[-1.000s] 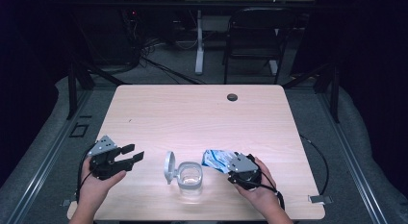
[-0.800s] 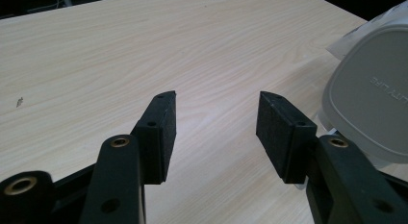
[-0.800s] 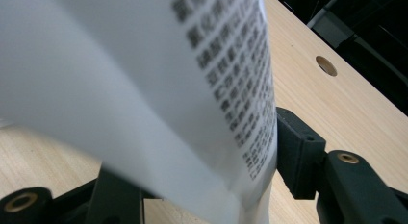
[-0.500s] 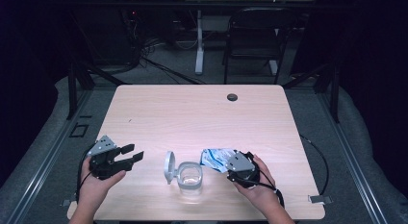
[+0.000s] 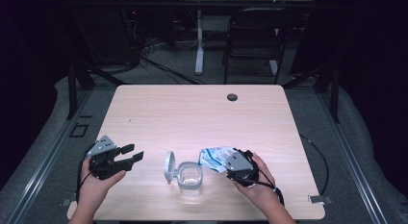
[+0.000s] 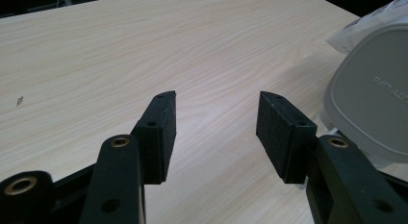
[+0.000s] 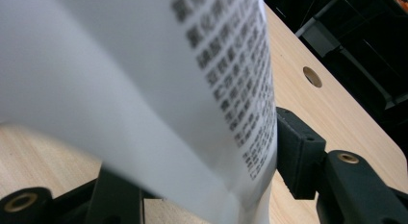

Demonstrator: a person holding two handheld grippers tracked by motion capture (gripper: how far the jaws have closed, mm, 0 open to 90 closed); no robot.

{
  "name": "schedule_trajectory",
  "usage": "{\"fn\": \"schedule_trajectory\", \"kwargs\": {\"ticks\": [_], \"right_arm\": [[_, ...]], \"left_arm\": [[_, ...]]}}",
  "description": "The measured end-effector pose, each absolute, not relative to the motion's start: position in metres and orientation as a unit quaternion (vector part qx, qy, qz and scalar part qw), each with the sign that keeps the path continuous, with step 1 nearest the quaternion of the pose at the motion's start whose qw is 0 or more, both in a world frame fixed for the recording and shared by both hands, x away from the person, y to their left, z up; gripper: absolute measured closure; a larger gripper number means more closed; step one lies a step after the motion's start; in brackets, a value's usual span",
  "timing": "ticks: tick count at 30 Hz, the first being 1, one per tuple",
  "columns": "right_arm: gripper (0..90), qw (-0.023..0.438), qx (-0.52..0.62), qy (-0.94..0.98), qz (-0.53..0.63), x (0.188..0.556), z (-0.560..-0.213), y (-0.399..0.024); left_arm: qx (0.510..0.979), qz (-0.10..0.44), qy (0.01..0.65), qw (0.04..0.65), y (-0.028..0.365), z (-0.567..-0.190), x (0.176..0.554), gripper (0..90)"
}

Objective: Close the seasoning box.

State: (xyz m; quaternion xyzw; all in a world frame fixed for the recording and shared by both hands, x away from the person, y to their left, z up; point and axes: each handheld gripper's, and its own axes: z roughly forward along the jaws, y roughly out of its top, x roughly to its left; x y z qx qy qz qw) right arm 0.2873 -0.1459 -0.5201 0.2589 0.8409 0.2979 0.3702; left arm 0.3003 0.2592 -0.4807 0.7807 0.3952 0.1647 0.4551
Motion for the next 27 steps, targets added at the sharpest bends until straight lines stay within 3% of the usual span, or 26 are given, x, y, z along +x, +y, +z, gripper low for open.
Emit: {"fn": "schedule_trajectory", "kwargs": {"ticks": [27], "right_arm": [[46.7, 0.403, 0.228, 0.845, 0.269, 0.2876, -0.5193, -0.1390]], "left_arm": [[0.780, 0.166, 0.396, 0.456, 0.2602, -0.4807, 0.3004, 49.6]]}}
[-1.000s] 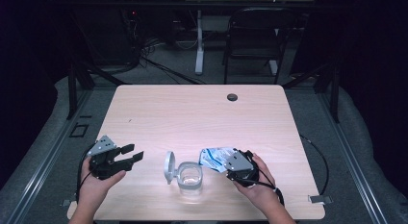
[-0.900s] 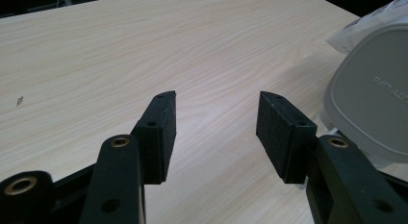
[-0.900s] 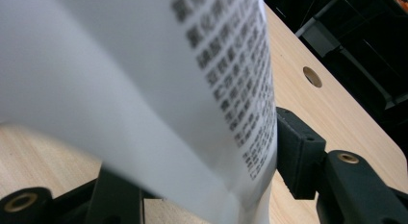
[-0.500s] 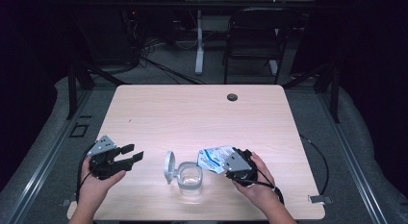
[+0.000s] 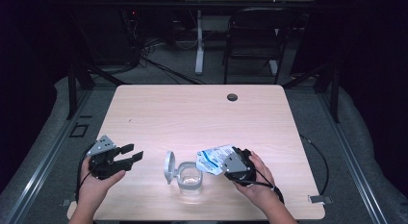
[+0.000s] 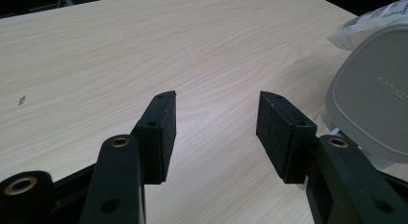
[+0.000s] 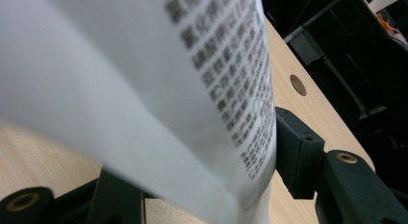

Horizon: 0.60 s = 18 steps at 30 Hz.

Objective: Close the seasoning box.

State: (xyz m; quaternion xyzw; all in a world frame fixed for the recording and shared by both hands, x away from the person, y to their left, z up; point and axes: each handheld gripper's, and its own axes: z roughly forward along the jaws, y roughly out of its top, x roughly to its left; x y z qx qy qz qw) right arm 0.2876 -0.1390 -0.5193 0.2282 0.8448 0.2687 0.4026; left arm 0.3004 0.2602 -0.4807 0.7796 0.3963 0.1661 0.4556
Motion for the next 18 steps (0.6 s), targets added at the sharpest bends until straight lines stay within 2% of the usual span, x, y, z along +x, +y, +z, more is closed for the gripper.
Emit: {"fn": "schedule_trajectory", "kwargs": {"ticks": [18], "right_arm": [[46.8, 0.424, 0.206, 0.848, 0.243, 0.2862, -0.5166, -0.1350]], "left_arm": [[0.779, 0.165, 0.399, 0.455, 0.2611, -0.4813, 0.3008, 49.7]]}}
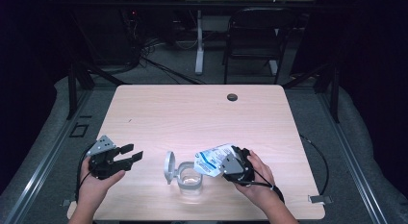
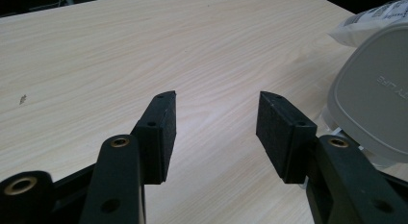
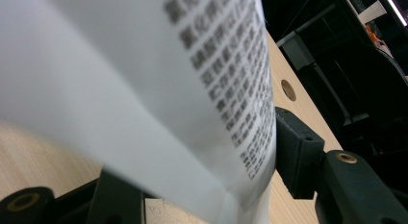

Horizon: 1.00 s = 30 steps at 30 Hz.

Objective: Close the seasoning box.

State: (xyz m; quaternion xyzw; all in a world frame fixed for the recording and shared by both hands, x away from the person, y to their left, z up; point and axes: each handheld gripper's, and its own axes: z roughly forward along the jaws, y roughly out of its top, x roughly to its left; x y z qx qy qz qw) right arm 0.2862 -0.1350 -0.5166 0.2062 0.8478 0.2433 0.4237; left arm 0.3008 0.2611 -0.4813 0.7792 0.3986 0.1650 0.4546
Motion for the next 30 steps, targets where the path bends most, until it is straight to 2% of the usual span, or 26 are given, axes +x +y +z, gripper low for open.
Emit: {"fn": "schedule_trajectory", "kwargs": {"ticks": [30], "right_arm": [[47.0, 0.455, 0.176, 0.844, 0.223, 0.2863, -0.5142, -0.1297]], "left_arm": [[0.780, 0.165, 0.399, 0.453, 0.2623, -0.4813, 0.3010, 49.7]]}}
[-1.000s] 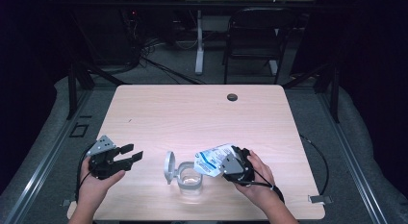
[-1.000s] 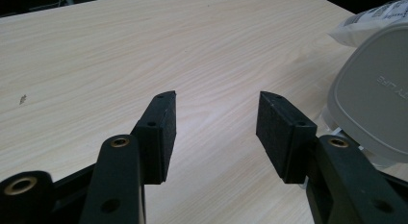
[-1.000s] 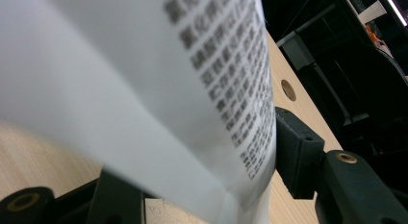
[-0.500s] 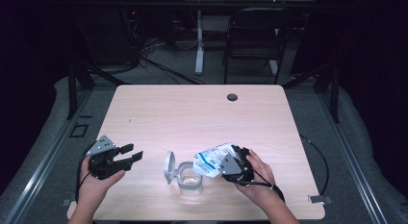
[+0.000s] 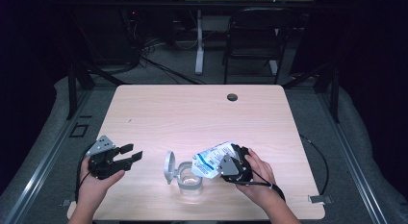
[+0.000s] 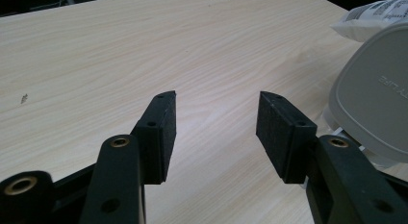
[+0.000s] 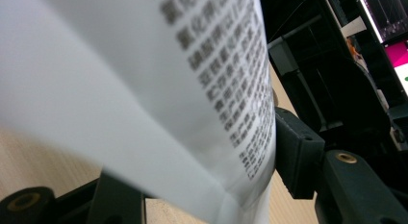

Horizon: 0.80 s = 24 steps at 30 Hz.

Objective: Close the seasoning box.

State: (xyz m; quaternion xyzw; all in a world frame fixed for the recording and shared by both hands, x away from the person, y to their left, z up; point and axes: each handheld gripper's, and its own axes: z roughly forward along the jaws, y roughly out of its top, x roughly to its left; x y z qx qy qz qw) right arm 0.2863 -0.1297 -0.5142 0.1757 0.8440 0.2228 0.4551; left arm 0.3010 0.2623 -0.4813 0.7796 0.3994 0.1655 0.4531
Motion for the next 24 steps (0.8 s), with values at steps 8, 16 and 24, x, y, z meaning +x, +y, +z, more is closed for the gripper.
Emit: {"fn": "schedule_trajectory", "kwargs": {"ticks": [8, 16, 24], "right_arm": [[47.0, 0.464, 0.165, 0.846, 0.206, 0.2857, -0.5120, -0.1281], [47.1, 0.472, 0.157, 0.845, 0.197, 0.2851, -0.5085, -0.1270], [47.2, 0.476, 0.152, 0.843, 0.202, 0.2856, -0.5073, -0.1253]], "left_arm": [[0.779, 0.164, 0.400, 0.454, 0.2623, -0.4817, 0.3012, 49.7], [0.779, 0.164, 0.400, 0.454, 0.2623, -0.4817, 0.3011, 49.7], [0.778, 0.165, 0.400, 0.455, 0.2625, -0.4817, 0.3012, 49.7]]}}
